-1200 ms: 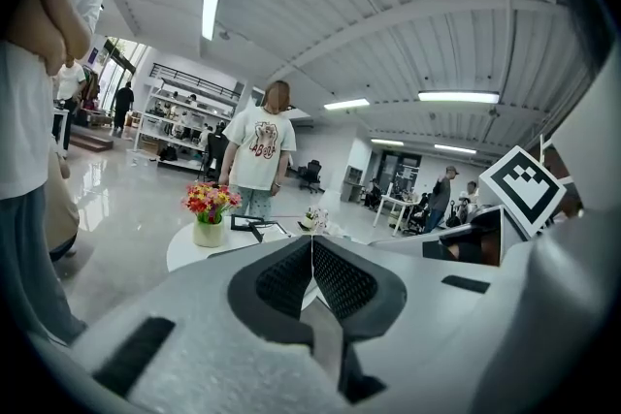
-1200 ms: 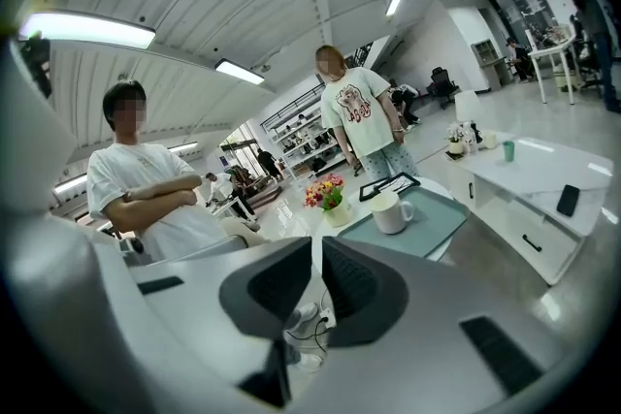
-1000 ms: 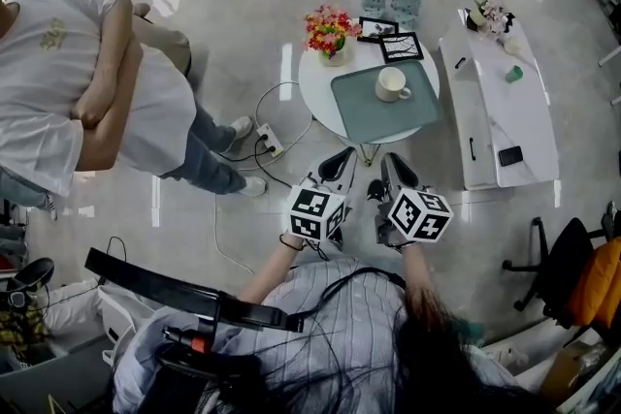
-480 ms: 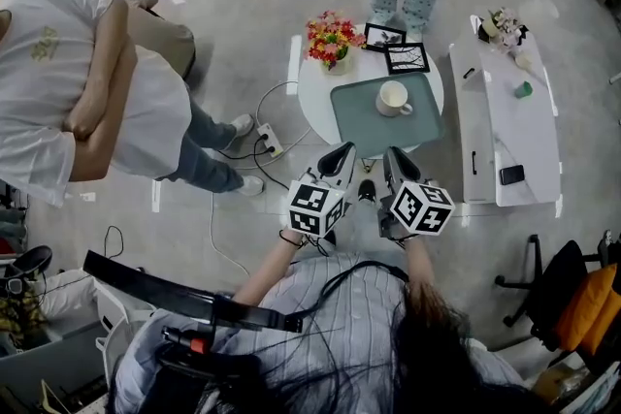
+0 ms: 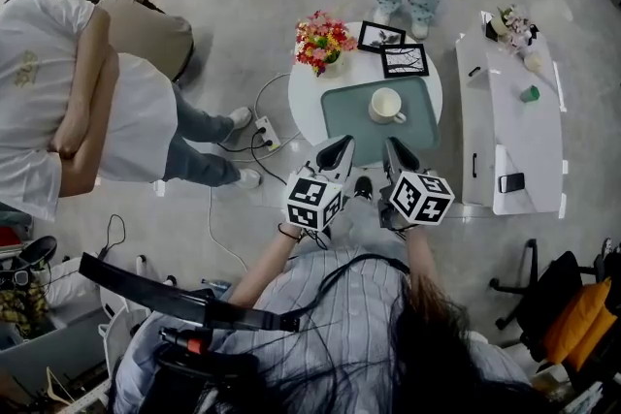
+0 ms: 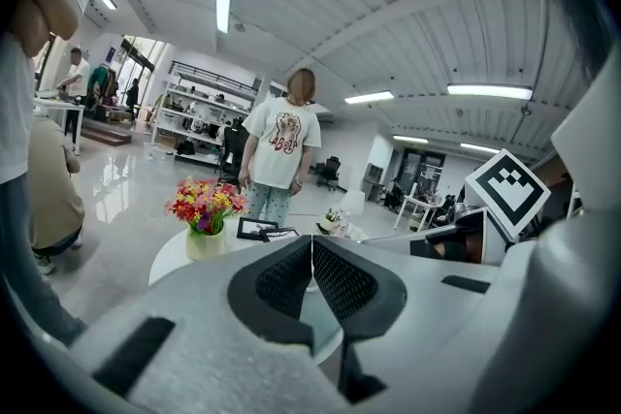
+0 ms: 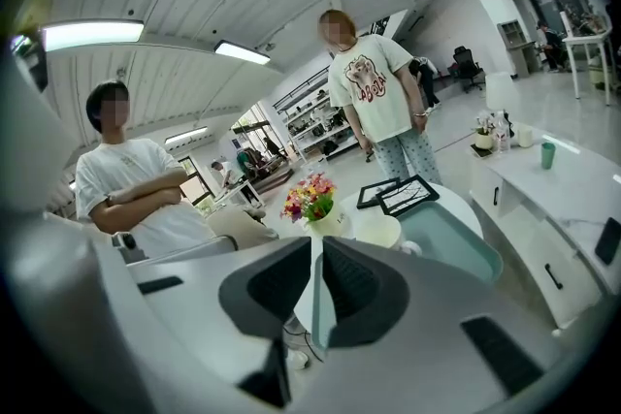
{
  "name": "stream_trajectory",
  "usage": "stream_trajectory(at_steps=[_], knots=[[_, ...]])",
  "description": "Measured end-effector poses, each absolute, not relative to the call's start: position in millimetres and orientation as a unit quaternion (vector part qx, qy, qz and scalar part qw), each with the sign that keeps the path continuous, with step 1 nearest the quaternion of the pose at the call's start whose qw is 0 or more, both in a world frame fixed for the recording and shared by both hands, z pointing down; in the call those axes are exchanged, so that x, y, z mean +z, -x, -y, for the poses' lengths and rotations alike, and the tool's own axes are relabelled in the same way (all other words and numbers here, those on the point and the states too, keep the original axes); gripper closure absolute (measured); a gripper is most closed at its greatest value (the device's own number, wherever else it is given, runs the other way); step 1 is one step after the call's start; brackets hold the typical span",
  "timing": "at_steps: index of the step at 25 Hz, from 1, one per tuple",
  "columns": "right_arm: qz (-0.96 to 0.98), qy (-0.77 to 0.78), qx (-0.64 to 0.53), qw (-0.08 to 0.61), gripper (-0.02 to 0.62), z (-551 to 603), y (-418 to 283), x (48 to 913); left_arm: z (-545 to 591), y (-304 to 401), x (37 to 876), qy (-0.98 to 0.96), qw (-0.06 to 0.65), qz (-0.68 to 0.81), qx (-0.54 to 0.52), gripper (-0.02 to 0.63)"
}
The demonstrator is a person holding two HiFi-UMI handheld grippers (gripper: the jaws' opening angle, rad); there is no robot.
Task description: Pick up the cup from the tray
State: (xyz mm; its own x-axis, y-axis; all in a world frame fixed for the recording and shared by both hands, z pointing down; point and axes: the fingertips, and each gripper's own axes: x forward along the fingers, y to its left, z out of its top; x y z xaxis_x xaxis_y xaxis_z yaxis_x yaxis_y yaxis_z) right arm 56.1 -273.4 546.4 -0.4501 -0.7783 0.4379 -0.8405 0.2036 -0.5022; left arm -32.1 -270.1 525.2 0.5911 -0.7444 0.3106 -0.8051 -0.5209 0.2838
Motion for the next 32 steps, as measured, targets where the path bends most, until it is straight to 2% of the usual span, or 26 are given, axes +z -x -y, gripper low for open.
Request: stream_trajectory(at_steps=[17,18,23,32], knots=[[0.797,-0.479,0.349,0.116,0.534,325.6,-80.5,596.4,320.3,-2.8,553.1,-0.862,0.219,0.445,0.107,0.591],[0.801,-0.473,0.346,0.122,0.522,328.7,-80.5,600.0,324.0,-3.1,554.1,-0.861,0.220,0.446,0.108,0.591],[0.826,-0.429,0.327,0.162,0.354,340.5,-74.2,619.6,340.3,-2.0,559.4,-0.854,0.225,0.456,0.112,0.591],[0.841,-0.388,0.270,0.265,0.244,359.7,-76.7,671.5,362.2,-4.3,567.1,-0.846,0.229,0.467,0.117,0.591]])
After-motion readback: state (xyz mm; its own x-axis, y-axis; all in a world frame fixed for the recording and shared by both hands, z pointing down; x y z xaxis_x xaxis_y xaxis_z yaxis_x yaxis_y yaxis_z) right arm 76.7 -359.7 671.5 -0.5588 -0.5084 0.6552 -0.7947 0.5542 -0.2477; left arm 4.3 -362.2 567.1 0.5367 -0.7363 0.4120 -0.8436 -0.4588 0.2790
